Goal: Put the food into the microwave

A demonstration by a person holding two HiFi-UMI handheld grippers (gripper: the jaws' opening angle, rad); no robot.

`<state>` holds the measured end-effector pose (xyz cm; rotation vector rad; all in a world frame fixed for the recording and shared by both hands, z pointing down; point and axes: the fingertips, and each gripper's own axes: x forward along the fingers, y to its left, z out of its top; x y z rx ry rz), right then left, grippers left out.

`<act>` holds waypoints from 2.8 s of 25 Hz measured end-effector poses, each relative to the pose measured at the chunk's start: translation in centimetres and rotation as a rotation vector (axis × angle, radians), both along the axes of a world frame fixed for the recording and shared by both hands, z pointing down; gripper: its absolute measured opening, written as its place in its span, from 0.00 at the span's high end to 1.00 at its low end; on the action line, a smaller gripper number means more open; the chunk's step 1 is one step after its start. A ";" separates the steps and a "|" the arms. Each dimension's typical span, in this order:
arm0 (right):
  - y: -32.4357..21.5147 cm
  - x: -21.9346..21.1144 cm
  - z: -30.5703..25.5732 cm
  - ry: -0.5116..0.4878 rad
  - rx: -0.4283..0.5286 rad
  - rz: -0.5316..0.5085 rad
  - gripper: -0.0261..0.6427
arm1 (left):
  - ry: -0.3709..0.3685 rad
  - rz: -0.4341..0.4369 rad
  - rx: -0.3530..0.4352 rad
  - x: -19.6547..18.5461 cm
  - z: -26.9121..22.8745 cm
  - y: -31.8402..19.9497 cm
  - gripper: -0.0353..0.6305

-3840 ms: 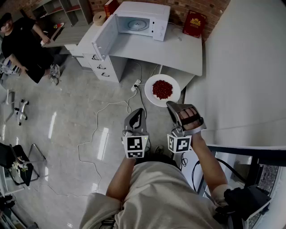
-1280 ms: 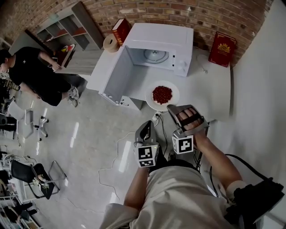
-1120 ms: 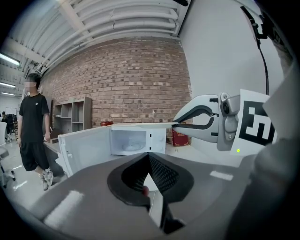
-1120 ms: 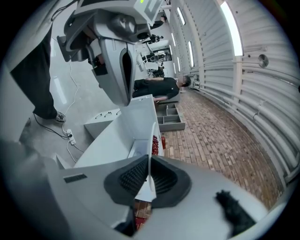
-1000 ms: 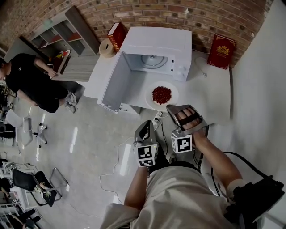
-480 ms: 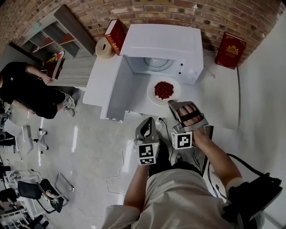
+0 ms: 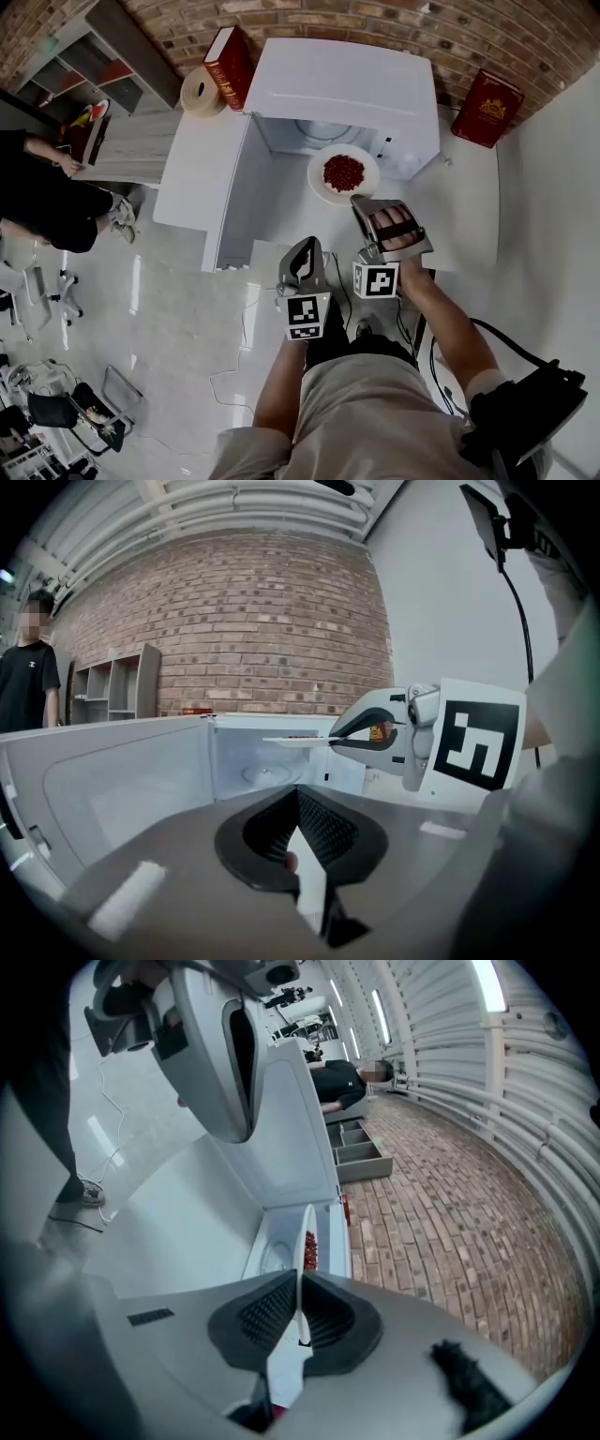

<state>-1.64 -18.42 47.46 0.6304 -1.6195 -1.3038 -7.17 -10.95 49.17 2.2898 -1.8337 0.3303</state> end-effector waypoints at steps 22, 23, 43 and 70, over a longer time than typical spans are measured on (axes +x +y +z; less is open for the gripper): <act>-11.0 -4.4 7.8 0.028 -0.090 0.089 0.93 | 0.073 0.068 -0.047 -3.3 4.8 -9.3 0.94; -11.4 -4.6 8.0 0.032 -0.096 0.092 0.93 | 0.078 0.067 -0.053 -3.4 5.0 -9.4 0.94; -17.7 -7.3 11.7 0.038 -0.134 0.160 0.93 | 0.107 0.087 -0.108 -5.4 8.9 -13.8 0.94; -23.2 -8.1 15.9 0.127 -0.216 0.243 0.92 | 0.141 0.104 -0.195 -5.5 11.9 -15.1 0.94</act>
